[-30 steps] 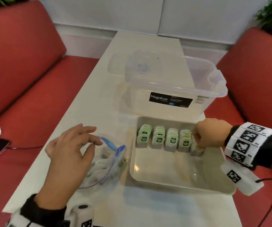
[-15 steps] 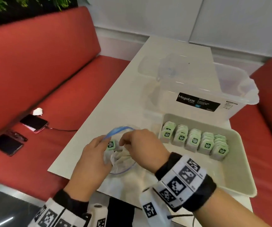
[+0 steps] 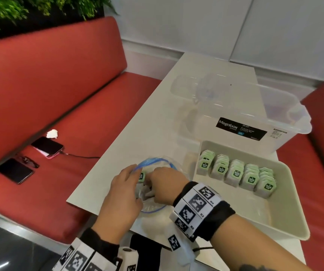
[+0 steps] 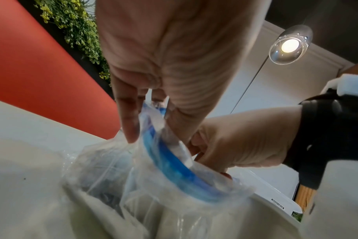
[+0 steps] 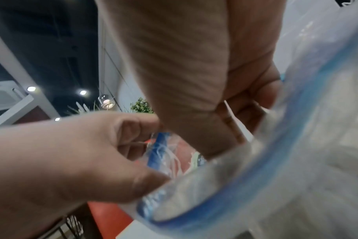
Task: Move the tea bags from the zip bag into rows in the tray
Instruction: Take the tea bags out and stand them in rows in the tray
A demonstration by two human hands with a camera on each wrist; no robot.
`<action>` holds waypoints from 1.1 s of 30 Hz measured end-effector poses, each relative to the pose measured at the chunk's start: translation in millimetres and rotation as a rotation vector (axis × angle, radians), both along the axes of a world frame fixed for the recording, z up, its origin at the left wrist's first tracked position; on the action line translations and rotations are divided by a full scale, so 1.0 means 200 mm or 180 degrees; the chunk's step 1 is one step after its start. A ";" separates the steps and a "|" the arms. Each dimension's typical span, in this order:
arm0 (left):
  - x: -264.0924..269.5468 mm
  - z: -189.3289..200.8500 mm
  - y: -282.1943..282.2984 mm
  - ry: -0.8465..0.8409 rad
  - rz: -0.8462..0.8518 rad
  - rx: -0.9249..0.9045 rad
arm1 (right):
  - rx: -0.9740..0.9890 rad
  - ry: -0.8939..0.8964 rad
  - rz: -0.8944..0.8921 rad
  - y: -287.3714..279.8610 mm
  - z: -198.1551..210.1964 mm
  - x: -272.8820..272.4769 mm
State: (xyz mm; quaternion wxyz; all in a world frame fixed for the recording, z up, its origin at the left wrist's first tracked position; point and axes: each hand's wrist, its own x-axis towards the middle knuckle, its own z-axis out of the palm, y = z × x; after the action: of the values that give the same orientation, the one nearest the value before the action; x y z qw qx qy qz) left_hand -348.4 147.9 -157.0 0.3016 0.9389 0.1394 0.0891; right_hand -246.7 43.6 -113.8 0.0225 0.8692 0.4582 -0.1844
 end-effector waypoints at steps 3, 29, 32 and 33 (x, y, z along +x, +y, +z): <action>0.00 -0.01 0.01 -0.0030 -0.0071 -0.0006 | -0.0055 -0.0147 -0.0101 0.03 -0.02 -0.01; 0.06 0.21 -0.02 -0.1257 0.0323 -0.1556 | 0.2524 0.0888 -0.1680 -0.17 0.19 0.09; 0.09 0.26 -0.06 -0.1060 0.0019 -0.2657 | 0.2678 0.1287 -0.1731 -0.19 0.23 0.10; 0.10 0.27 -0.07 -0.0937 -0.0048 -0.2954 | 0.2713 0.1383 -0.1728 -0.19 0.25 0.10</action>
State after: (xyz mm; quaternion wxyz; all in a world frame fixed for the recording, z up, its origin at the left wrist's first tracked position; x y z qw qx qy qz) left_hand -328.3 133.8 -102.6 0.7056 0.6837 0.1135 0.1472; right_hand -226.3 5.0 -64.0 -0.4750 0.8303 0.2457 -0.1569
